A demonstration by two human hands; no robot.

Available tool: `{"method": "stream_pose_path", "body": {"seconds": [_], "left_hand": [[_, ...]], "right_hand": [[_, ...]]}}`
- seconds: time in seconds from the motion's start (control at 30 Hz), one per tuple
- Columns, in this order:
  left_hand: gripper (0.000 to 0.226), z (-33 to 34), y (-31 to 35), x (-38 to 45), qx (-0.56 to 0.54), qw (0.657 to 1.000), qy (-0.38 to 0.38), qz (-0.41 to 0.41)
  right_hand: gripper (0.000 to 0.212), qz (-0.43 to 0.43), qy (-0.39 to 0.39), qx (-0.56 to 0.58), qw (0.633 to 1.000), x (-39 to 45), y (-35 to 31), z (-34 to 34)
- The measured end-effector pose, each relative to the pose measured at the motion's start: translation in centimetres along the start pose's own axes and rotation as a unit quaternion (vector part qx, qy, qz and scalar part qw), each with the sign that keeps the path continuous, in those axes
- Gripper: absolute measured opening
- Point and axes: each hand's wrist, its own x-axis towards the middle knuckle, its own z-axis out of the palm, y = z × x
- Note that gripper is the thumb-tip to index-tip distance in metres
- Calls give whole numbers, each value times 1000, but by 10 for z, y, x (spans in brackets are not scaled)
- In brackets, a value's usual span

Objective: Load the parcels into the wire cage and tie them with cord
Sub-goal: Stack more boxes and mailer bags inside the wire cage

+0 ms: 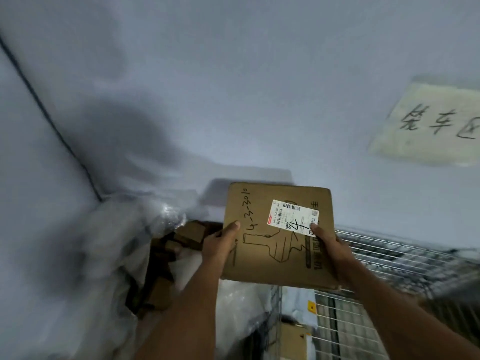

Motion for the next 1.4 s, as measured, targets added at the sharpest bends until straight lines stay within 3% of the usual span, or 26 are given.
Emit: {"method": "stream_pose_path", "body": {"seconds": [0.1, 0.2, 0.4, 0.53, 0.6, 0.67, 0.77, 0.83, 0.9, 1.07, 1.13, 1.2, 1.3, 1.37, 1.4], "left_hand": [[43, 117, -24, 2, 30, 998, -32, -34], [45, 205, -59, -4, 66, 994, -60, -59], [40, 318, -149, -1, 155, 977, -99, -108], [38, 363, -225, 23, 172, 965, -118, -159], [36, 382, -266, 36, 182, 959, -133, -170], [50, 398, -305, 56, 212, 947, -157, -182], [62, 426, -369, 89, 244, 936, -194, -164], [48, 441, -397, 107, 241, 935, -205, -159], [39, 456, -434, 126, 217, 942, -185, -179], [56, 486, -497, 182, 193, 949, -151, -199], [52, 489, -508, 193, 202, 956, -121, -177], [34, 490, -514, 192, 206, 970, -86, -98], [74, 490, -515, 172, 222, 971, -41, 73], [83, 498, -523, 158, 249, 950, -74, 171], [79, 502, -526, 153, 280, 938, -97, 181]], "right_hand": [[80, 35, 39, 29, 998, 37, 32, -106], [64, 74, 42, 51, 995, 62, 73, -186], [48, 147, 55, 54, 986, 105, 175, -292], [52, 210, 52, 62, 974, 139, 259, -332], [68, 252, 63, 64, 964, 160, 308, -348], [81, 279, 60, 69, 956, 179, 354, -361], [60, 274, 78, 70, 956, 222, 406, -371], [53, 268, 74, 54, 959, 250, 428, -373], [54, 255, 70, 48, 963, 274, 457, -375], [60, 241, 88, 56, 965, 343, 502, -376], [67, 230, 85, 72, 967, 368, 515, -371], [48, 211, 106, 79, 969, 388, 512, -361], [24, 168, 122, 44, 977, 416, 505, -336], [35, 162, 137, 14, 977, 427, 508, -325], [38, 163, 147, 1, 976, 430, 508, -320]]}}
